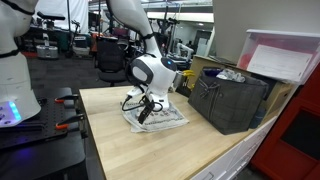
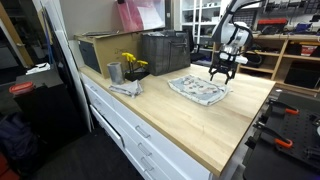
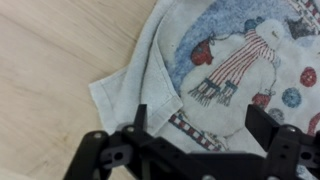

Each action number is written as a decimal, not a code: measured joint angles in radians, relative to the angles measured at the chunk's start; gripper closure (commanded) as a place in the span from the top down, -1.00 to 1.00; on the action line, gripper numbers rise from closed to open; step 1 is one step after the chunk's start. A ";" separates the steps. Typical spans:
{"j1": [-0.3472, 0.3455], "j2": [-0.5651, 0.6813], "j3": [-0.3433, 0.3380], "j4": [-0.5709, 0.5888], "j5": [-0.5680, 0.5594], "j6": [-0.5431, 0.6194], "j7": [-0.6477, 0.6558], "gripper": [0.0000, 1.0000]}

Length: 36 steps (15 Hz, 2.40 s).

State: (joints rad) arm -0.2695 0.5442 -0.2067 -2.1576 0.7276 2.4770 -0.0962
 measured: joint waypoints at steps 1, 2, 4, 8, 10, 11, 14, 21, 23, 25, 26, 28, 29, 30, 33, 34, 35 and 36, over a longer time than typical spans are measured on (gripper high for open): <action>0.001 -0.015 -0.001 -0.011 -0.028 0.004 0.019 1.00; 0.001 -0.027 -0.002 -0.021 -0.053 0.005 0.033 1.00; 0.001 -0.039 -0.002 -0.037 -0.093 0.010 0.062 1.00; 0.001 -0.035 0.002 -0.062 -0.131 0.030 0.093 1.00; 0.001 -0.028 0.007 -0.066 -0.139 0.037 0.104 1.00; 0.001 -0.026 0.010 -0.067 -0.141 0.040 0.106 1.00; 0.003 -0.026 0.020 -0.066 -0.153 0.062 0.123 1.00; 0.017 -0.009 0.041 -0.059 -0.225 0.108 0.205 1.00; 0.025 0.007 0.044 -0.051 -0.242 0.115 0.226 0.65; 0.031 0.020 0.044 -0.043 -0.262 0.126 0.248 0.37; 0.033 0.026 0.044 -0.040 -0.274 0.133 0.259 0.24; 0.034 0.038 0.041 -0.036 -0.297 0.145 0.279 -0.09; 0.034 0.043 0.038 -0.035 -0.304 0.149 0.283 -0.23; 0.034 0.045 0.035 -0.034 -0.311 0.150 0.286 -0.38; 0.034 0.041 0.029 -0.030 -0.316 0.150 0.296 -0.79; 0.034 0.041 0.029 -0.027 -0.316 0.150 0.298 -0.78; 0.034 0.041 0.029 -0.026 -0.316 0.150 0.299 -0.14; 0.035 0.041 0.029 -0.025 -0.316 0.150 0.300 -0.22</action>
State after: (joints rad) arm -0.2344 0.5853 -0.1773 -2.1822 0.4120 2.6267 0.2038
